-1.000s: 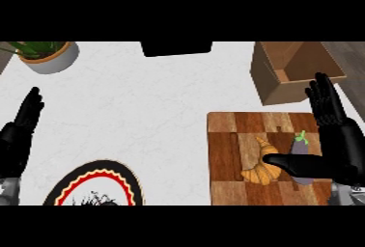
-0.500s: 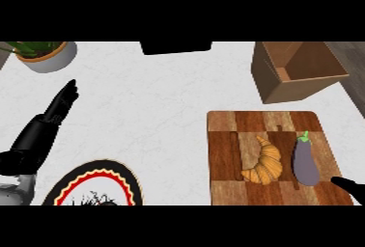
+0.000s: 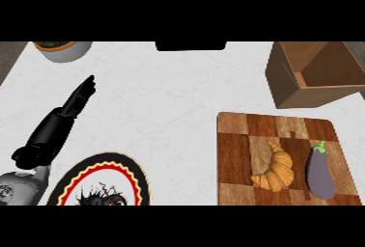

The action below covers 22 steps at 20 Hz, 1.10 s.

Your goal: Pick the croissant from the cutting board and place it in the cardboard box

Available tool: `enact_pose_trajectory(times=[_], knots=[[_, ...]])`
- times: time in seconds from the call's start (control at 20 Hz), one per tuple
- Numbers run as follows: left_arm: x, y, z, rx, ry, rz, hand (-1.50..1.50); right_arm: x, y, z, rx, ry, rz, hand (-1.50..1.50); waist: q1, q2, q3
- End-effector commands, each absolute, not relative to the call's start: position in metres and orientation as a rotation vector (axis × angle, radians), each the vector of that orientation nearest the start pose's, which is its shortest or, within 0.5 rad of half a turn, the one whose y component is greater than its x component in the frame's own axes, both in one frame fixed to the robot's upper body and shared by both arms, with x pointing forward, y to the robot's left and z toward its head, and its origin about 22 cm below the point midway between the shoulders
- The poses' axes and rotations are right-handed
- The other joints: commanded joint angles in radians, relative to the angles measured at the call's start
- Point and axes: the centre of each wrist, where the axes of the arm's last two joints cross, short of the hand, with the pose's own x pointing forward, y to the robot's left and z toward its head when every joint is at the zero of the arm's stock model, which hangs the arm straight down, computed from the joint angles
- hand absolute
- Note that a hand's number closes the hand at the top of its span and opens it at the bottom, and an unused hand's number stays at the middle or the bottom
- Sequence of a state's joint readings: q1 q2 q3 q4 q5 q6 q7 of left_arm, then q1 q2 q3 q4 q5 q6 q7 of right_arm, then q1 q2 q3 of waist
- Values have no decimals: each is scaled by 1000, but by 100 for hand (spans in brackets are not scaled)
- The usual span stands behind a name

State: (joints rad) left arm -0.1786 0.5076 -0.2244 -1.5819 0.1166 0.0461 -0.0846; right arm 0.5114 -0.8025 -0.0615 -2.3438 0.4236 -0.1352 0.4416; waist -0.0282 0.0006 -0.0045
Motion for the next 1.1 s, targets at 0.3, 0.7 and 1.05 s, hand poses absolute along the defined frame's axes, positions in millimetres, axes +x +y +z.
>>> enact_pose_trajectory(times=[0.3, 0.7, 1.05], knots=[[290, 259, 72, 62, -1753, -553, 0, 135, -261, 182, -1061, -948, 1000, -150, 58, 9, 1], [306, 255, 84, 68, -1763, -535, 0, 153, -217, 178, -1001, -785, 1027, -150, 56, 5, 1], [305, 267, 81, 84, -1747, -534, 0, 175, -191, 150, -952, -752, 1004, -150, 48, 2, 2]])
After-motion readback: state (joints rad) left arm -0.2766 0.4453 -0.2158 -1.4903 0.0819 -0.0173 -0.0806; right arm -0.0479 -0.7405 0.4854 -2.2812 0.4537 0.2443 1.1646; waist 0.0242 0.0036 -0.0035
